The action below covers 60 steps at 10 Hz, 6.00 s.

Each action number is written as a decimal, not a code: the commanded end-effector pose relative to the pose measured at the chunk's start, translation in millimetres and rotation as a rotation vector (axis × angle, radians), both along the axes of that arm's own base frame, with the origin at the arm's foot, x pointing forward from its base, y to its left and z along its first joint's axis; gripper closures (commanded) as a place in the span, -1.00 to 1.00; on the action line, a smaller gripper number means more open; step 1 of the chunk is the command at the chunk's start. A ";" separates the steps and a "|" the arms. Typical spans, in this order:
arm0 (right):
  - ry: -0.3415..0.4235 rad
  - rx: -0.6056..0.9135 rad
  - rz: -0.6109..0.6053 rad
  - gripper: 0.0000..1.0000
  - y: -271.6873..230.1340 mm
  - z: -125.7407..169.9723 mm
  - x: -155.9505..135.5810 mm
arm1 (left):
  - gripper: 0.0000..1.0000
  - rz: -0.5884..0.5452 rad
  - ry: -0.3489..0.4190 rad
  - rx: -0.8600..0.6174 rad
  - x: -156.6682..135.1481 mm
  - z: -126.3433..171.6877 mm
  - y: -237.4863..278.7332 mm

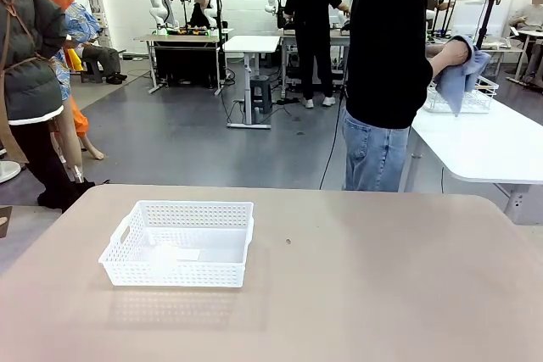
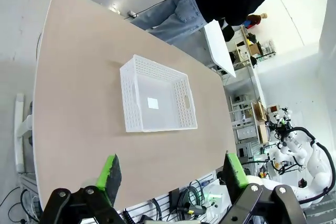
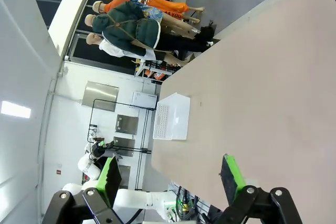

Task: Clean and organize the cups into the basket.
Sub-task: Pick up the Organizing basket and move it to the center of the table, then pick up the Reusable plastic cup from the right side of the table and place it inside the Organizing basket.

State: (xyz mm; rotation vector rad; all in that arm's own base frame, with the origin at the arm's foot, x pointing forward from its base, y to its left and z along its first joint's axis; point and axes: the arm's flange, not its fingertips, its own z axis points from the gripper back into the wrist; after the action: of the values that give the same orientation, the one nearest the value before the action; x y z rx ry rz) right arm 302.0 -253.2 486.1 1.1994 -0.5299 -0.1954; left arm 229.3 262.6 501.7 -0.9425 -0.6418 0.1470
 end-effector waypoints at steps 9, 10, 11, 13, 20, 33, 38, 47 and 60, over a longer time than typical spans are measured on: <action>-0.003 0.006 -0.001 -1.00 -1.7 -0.4 -0.4 | -1.00 0.004 -0.003 -0.005 -1.4 -0.2 2.7; -0.003 0.006 -0.001 -1.00 -1.7 -0.4 -0.4 | -1.00 0.004 -0.003 -0.005 -1.4 -0.2 2.7; -0.003 0.006 -0.001 -1.00 -1.7 -0.4 -0.4 | -1.00 0.004 -0.003 -0.005 -1.4 -0.2 2.7; -0.003 0.006 -0.001 -1.00 -1.7 -0.4 -0.4 | -1.00 0.004 -0.003 -0.005 -1.4 -0.2 2.7; -0.003 0.006 -0.001 -1.00 -1.7 -0.4 -0.4 | -1.00 0.004 -0.003 -0.005 -1.4 -0.2 2.7; 0.000 0.000 0.000 -1.00 0.0 0.0 0.0 | -1.00 0.000 0.000 0.000 0.0 0.0 0.0; -0.539 -0.404 0.446 -1.00 84.1 -39.0 9.2 | -1.00 -0.204 -0.056 0.476 21.6 41.8 -67.6; -0.657 -0.437 0.563 -1.00 120.7 -65.5 23.9 | -1.00 -0.342 0.226 0.917 76.2 1.8 -248.8; -0.657 -0.437 0.563 -1.00 120.7 -65.5 23.9 | -1.00 -0.078 0.289 0.952 171.5 -78.2 -304.1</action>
State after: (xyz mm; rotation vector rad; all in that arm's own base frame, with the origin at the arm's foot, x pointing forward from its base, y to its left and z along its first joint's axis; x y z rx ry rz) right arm 325.7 -133.9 418.7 0.9092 -0.7357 0.7915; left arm 404.3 -40.9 419.2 -0.0269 -0.3374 -0.1005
